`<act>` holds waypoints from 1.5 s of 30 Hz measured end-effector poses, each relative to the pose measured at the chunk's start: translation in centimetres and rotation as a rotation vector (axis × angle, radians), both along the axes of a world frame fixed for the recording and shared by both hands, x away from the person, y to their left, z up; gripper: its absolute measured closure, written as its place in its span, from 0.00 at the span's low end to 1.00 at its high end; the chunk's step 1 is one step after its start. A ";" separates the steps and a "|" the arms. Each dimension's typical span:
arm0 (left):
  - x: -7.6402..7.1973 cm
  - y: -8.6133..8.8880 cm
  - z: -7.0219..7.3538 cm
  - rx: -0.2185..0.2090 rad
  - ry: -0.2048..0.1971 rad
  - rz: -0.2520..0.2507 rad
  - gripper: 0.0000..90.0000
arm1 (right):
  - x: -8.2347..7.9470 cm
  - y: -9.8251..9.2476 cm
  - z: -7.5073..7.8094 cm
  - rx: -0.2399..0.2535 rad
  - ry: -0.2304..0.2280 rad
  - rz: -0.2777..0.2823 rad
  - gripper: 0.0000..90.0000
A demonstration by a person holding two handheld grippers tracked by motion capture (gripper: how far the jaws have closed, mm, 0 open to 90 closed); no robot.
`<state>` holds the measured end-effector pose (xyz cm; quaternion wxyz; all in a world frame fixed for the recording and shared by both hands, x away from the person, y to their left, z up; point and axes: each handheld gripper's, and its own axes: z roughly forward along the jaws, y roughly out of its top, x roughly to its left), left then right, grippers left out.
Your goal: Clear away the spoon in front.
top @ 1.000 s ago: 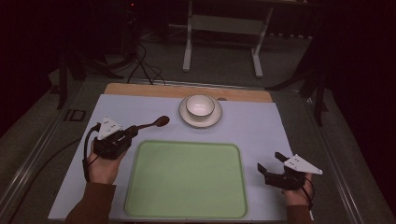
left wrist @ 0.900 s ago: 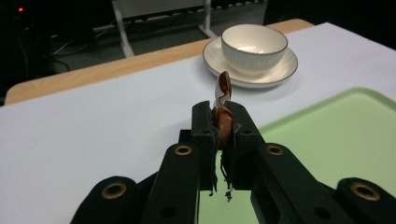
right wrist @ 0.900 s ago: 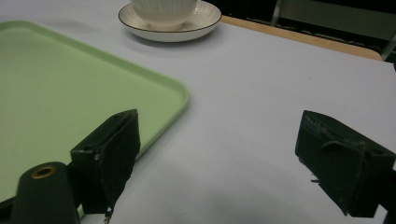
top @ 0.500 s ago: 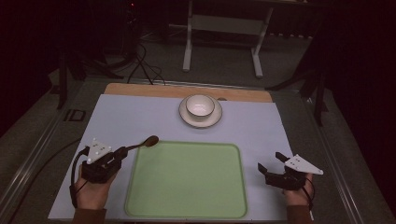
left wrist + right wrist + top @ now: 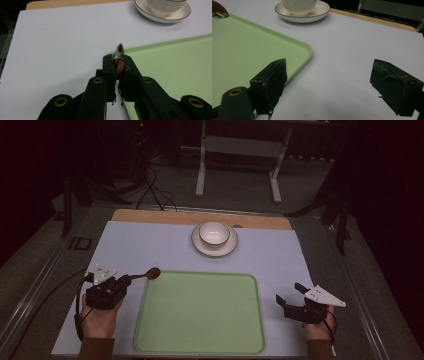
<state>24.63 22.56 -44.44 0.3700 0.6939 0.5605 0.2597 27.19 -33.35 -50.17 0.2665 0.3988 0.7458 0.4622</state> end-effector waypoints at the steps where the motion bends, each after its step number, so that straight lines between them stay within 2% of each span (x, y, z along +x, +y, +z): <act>1: 0.1 0.0 0.1 -0.003 0.002 0.001 0.93 | 0.0 0.0 0.0 0.000 0.000 0.000 0.15; 6: 0.6 -0.2 0.5 0.005 -0.019 -0.001 0.92 | 0.0 0.0 0.0 0.000 -0.001 0.001 0.15; 7: 1.4 -0.1 0.7 -0.013 -0.056 -0.005 0.92 | 0.0 0.0 0.0 -0.003 0.000 0.003 0.15; 10: 2.7 0.1 0.9 -0.041 -0.120 -0.017 0.92 | 0.0 0.2 0.0 -0.004 0.000 0.006 0.15; 15: 5.1 -0.4 1.0 -0.066 -0.199 -0.033 0.92 | 0.0 0.0 0.0 -0.001 0.001 0.000 0.15; 18: 6.4 -0.9 1.0 -0.072 -0.224 -0.036 0.93 | 0.0 -0.1 0.0 0.001 0.000 -0.001 0.15; 24: 8.7 -1.8 0.9 -0.081 -0.233 -0.025 0.93 | 0.0 -0.1 0.1 0.001 -0.003 0.001 0.15; 31: 10.0 -1.7 0.6 -0.120 -0.225 -0.015 0.93 | 0.0 -0.1 0.0 0.002 0.001 -0.001 0.15; 37: 9.6 -1.4 0.8 -0.132 -0.210 -0.043 0.94 | 0.0 -0.1 0.1 0.002 -0.001 -0.002 0.15; 45: 8.1 -1.3 1.6 -0.152 -0.204 -0.104 0.94 | 0.0 -0.1 0.1 -0.001 -0.001 0.001 0.15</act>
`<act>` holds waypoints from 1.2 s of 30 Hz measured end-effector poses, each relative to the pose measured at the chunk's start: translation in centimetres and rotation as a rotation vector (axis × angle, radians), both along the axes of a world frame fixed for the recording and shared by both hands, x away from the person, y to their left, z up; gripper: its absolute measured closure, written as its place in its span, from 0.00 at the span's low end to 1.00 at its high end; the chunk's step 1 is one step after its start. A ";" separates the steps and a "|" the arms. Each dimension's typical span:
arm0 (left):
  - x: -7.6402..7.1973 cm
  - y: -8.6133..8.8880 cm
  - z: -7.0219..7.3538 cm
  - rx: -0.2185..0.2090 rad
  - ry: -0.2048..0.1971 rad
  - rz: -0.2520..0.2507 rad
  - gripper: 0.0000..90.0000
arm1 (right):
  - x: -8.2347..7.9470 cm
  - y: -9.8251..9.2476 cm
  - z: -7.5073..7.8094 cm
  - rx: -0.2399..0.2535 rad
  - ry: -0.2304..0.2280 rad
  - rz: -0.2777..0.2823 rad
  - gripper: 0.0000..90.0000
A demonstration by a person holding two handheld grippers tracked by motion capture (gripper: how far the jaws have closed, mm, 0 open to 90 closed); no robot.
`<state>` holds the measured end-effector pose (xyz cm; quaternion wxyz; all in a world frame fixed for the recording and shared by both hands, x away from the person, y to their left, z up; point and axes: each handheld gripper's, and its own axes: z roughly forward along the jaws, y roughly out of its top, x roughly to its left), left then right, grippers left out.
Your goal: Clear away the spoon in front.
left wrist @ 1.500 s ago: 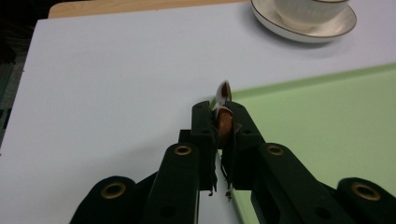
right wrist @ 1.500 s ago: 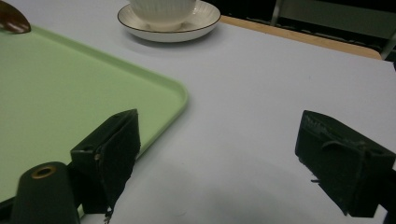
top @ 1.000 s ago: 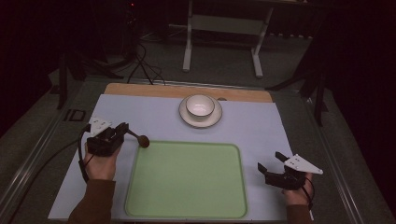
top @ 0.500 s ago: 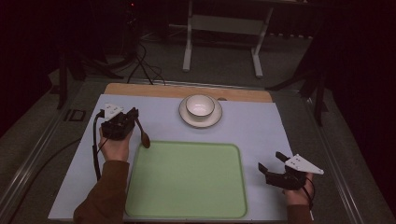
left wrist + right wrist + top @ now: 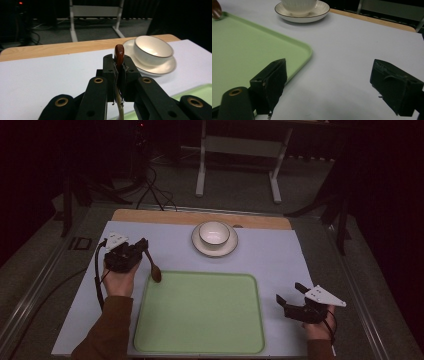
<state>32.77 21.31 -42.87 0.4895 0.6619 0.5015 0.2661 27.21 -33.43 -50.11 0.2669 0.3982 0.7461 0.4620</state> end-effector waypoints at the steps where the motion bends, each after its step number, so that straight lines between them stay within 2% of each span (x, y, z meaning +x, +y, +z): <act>1: -0.3 0.0 0.1 -0.003 0.006 -0.021 0.94 | 0.0 0.0 0.0 0.001 -0.001 0.000 0.15; 3: -0.3 0.0 0.1 -0.003 0.006 -0.021 0.94 | 0.0 0.0 0.0 0.001 -0.001 0.000 0.15; 4: -1.2 0.0 0.3 0.011 0.015 -0.069 0.93 | 0.0 0.0 0.0 0.001 0.001 -0.001 0.15; 5: -1.5 0.0 0.3 0.007 0.017 -0.083 0.93 | 0.0 0.0 0.0 0.000 0.000 -0.001 0.15; 10: -2.6 0.4 0.2 -0.013 0.040 -0.136 0.93 | 0.0 0.1 0.0 -0.002 0.001 0.000 0.15; 13: -2.9 0.5 -0.1 -0.009 0.054 -0.158 0.93 | 0.0 0.1 0.0 -0.004 0.001 0.001 0.15; 15: -3.4 0.7 -0.6 -0.034 0.076 -0.182 0.93 | 0.0 0.1 0.0 -0.007 0.001 0.003 0.15; 18: -3.8 0.9 -1.1 -0.065 0.082 -0.205 0.93 | 0.0 0.1 0.0 -0.007 0.004 0.002 0.15; 25: -4.0 1.0 -1.9 -0.056 0.109 -0.234 0.91 | 0.0 0.1 -0.1 -0.008 0.001 0.004 0.15; 31: -3.5 0.6 -2.6 -0.050 0.134 -0.232 0.89 | 0.1 0.2 -0.1 -0.009 0.006 0.006 0.15; 36: -2.7 -0.2 -4.0 -0.049 0.173 -0.244 0.87 | 0.1 0.2 -0.1 -0.009 0.006 0.007 0.15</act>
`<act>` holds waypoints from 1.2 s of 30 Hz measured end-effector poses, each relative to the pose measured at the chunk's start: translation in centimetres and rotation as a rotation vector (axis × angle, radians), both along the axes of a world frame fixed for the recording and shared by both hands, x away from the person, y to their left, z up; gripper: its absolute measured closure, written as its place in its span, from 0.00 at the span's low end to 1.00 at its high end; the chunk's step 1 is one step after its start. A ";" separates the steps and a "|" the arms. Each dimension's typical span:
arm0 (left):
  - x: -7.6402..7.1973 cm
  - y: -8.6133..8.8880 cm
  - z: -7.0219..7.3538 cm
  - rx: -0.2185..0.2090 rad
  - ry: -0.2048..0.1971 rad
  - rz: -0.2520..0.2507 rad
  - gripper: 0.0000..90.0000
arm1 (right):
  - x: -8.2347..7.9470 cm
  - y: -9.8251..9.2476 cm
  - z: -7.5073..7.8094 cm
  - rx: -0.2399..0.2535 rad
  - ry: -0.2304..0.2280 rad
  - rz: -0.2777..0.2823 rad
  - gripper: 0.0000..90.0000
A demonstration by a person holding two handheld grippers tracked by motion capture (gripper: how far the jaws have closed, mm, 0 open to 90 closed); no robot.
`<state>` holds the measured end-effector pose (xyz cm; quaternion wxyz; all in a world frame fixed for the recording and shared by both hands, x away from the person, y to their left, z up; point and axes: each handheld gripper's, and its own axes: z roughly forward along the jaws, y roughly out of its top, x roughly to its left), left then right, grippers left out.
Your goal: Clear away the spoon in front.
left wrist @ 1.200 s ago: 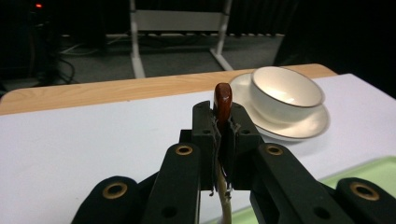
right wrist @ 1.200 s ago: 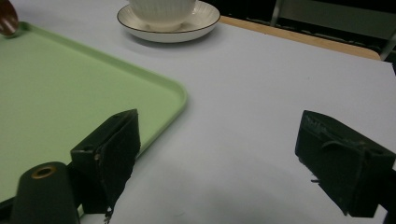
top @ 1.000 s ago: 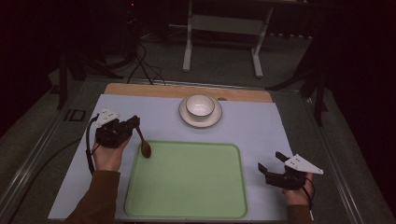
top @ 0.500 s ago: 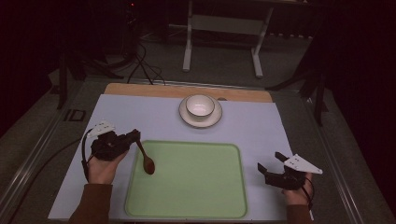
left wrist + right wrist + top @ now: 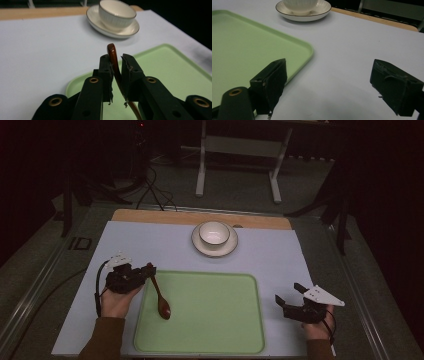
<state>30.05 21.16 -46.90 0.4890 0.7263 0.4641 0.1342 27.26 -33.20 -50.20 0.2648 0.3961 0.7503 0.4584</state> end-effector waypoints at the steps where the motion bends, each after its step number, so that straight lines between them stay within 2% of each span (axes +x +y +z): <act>1: 0.1 -0.2 -0.3 0.006 0.009 -0.007 0.87 | 0.0 0.0 0.0 0.000 0.000 0.000 0.15; 6: 0.6 -0.9 -1.7 0.035 0.055 -0.028 0.87 | 0.0 0.0 0.0 0.002 -0.001 0.001 0.15; 12: 0.7 -0.3 -2.8 -0.026 0.077 -0.029 0.87 | 0.0 0.0 0.0 -0.001 -0.002 0.003 0.15; 15: 0.6 -0.1 -3.2 -0.030 0.077 -0.028 0.86 | 0.0 0.0 0.1 -0.002 -0.002 0.002 0.15; 17: 0.7 0.0 -3.6 -0.046 0.087 -0.029 0.84 | 0.0 0.0 0.1 -0.005 -0.001 0.003 0.15; 27: 1.3 -0.1 -5.2 -0.063 0.121 -0.038 0.81 | 0.0 0.0 0.1 -0.006 -0.002 0.007 0.15; 31: 1.6 0.0 -5.8 -0.039 0.141 -0.015 0.78 | -0.1 0.0 0.1 -0.009 -0.006 0.007 0.15; 36: 1.8 -0.2 -6.3 0.034 0.158 0.018 0.73 | -0.1 0.0 0.1 -0.012 -0.005 0.010 0.15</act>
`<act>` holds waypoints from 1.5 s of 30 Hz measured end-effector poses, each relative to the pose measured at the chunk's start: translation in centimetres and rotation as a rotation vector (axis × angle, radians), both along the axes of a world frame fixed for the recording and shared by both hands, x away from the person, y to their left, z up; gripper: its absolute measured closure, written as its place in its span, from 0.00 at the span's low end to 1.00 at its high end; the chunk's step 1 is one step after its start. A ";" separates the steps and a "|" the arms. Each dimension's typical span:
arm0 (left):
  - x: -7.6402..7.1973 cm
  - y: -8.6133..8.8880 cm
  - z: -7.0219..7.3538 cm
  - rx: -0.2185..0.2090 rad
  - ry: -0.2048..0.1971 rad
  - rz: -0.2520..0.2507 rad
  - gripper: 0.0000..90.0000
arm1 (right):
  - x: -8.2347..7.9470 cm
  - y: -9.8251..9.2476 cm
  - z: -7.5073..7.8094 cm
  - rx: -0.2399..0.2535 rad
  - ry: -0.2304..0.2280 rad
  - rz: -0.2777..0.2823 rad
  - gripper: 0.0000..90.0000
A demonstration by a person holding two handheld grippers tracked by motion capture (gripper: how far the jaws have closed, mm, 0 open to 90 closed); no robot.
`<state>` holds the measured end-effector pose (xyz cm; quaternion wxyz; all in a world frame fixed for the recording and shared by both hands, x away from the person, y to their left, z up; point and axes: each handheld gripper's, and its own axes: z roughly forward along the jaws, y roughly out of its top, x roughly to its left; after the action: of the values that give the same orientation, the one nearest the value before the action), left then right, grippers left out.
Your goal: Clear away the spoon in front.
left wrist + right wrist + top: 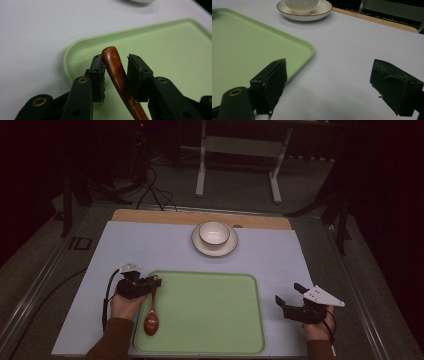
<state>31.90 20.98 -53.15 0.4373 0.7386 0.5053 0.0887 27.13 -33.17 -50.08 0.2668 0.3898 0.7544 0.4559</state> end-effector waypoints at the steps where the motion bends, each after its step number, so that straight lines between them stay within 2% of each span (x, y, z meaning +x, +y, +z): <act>1: 0.1 0.0 -0.1 0.006 0.003 0.002 0.72 | 0.0 0.0 0.0 -0.001 0.001 0.001 0.15; 4: 0.2 0.0 -0.2 -0.002 -0.001 0.008 0.67 | 0.0 0.0 0.0 -0.004 0.000 0.004 0.16; 10: 0.3 0.2 -0.2 0.013 -0.020 0.062 0.57 | 0.0 0.1 0.0 -0.006 0.002 0.008 0.16; 19: -0.4 1.0 0.9 0.062 -0.106 0.154 0.45 | 0.0 0.0 0.0 -0.008 0.002 0.009 0.16; 20: -0.4 1.0 0.9 0.062 -0.106 0.154 0.45 | 0.0 0.0 0.0 -0.008 0.002 0.009 0.16; 21: -0.6 1.2 1.3 0.083 -0.127 0.187 0.45 | 0.1 0.0 0.0 -0.008 0.002 0.009 0.16; 23: -1.0 1.6 1.7 0.094 -0.147 0.217 0.41 | 0.1 0.0 0.1 -0.007 0.000 0.009 0.16; 30: -2.5 3.2 3.6 0.138 -0.216 0.299 0.33 | 0.0 -0.1 0.1 -0.005 -0.005 0.006 0.16; 34: -3.8 4.2 4.5 0.173 -0.252 0.316 0.33 | 0.0 -0.3 0.2 0.001 -0.007 -0.001 0.16; 37: -4.9 5.1 5.1 0.182 -0.282 0.322 0.33 | -0.1 -0.6 0.3 0.004 -0.013 -0.006 0.16; 40: -5.8 5.9 5.6 0.187 -0.312 0.349 0.32 | -0.1 -0.9 0.4 0.012 -0.019 -0.016 0.16; 45: -7.2 6.9 5.9 0.214 -0.337 0.380 0.29 | -0.2 -1.2 0.5 0.020 -0.030 -0.026 0.16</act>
<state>24.71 27.88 -47.20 0.4101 0.6475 0.5427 0.3436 26.88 -34.40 -49.58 0.2799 0.3952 0.7405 0.4659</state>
